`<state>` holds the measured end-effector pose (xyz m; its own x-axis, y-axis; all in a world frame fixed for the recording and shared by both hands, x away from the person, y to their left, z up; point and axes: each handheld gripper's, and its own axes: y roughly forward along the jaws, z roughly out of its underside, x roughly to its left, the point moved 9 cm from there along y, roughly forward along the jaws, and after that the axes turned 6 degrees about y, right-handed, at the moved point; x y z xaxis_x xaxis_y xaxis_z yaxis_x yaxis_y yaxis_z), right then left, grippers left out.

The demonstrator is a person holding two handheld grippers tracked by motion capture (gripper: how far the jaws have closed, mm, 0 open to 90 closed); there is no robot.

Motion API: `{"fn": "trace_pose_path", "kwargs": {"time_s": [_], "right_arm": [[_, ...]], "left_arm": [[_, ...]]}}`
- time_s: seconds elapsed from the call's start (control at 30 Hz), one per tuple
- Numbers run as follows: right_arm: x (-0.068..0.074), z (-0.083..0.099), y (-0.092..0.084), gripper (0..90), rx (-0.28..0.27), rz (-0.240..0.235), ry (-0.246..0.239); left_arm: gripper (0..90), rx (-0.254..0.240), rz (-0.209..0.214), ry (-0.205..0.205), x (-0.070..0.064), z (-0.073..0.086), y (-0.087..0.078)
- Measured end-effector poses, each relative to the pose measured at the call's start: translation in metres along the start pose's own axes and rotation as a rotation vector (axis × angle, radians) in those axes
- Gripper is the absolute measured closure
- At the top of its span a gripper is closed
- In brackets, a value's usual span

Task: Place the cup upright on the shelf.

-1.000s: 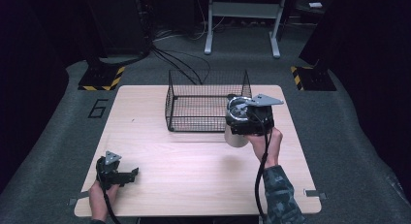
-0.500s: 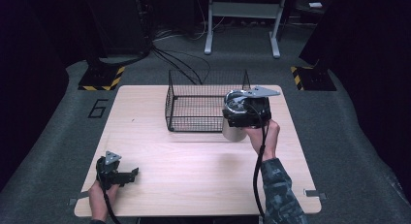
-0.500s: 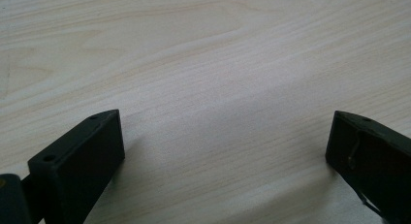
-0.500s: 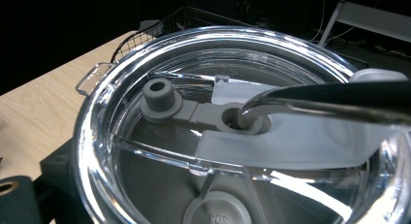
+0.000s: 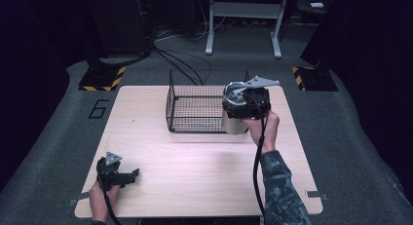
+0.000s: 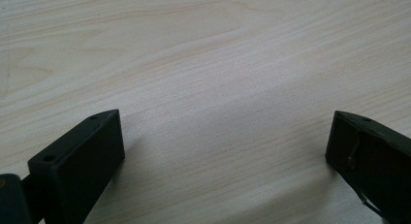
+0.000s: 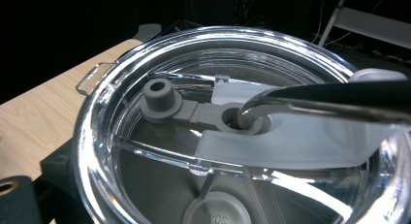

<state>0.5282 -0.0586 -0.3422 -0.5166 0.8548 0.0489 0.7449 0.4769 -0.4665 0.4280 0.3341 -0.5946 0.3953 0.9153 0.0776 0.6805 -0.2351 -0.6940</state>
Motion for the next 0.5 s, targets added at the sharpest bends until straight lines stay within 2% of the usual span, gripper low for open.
{"fn": "trace_pose_path", "kwargs": {"time_s": [0.07,0.37,0.5], "right_arm": [[0.000,-0.002,0.002,3.5,0.001,-0.002,0.009],[-0.004,-0.012,0.015,3.5,0.016,-0.001,-0.006],[-0.005,-0.018,0.022,3.5,0.015,0.001,0.006]], "left_arm": [[0.3,0.000,0.000,0.000,0.000,0.000,0.000],[0.3,0.000,0.000,0.000,0.000,0.000,0.000],[0.3,0.000,0.000,0.002,0.000,0.000,0.000]]}}
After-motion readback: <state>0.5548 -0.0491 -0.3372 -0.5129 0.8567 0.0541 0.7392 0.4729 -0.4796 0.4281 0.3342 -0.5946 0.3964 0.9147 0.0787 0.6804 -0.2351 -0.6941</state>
